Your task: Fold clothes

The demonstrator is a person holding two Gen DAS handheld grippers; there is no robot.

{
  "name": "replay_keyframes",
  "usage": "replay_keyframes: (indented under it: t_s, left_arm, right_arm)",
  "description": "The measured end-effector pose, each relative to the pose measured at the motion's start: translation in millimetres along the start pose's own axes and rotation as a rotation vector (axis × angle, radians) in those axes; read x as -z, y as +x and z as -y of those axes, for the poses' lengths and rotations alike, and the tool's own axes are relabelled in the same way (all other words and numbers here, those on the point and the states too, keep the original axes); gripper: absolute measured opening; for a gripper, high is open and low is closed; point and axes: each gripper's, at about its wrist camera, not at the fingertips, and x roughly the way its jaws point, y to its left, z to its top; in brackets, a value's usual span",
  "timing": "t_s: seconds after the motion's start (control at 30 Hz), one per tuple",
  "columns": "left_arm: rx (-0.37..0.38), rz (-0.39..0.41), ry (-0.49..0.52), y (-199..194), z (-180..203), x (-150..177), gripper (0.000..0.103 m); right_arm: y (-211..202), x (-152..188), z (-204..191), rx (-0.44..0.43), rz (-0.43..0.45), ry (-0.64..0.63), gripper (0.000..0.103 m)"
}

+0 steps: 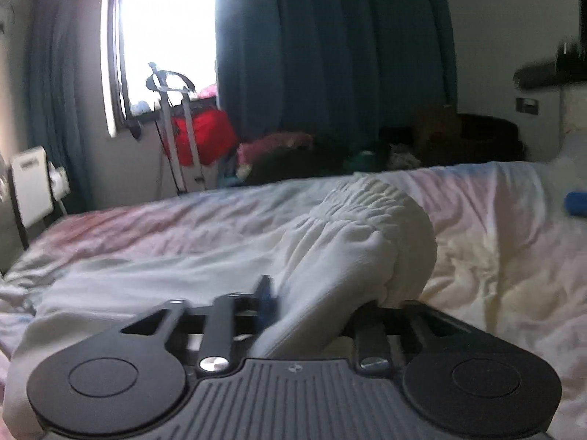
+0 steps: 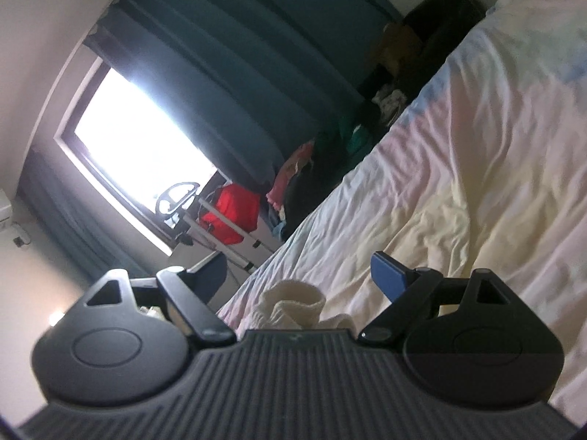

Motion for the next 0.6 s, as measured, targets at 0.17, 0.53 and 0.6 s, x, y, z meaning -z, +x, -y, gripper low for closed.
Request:
replay_keyframes:
  t_s: [0.17,0.53,0.6]
  left_arm:
    - [0.135,-0.054,-0.015,-26,-75,25,0.073]
    - [0.078,0.003,-0.039,-81,-191,50,0.08]
    - [0.053,-0.001,-0.109,-79,-214,53,0.08]
  right_arm:
    - [11,13,-7,-0.032,-0.078,0.006,0.088]
    - [34,55,3,0.024,-0.218,0.13,0.088]
    - [37,63,6,0.036,-0.233,0.167,0.088]
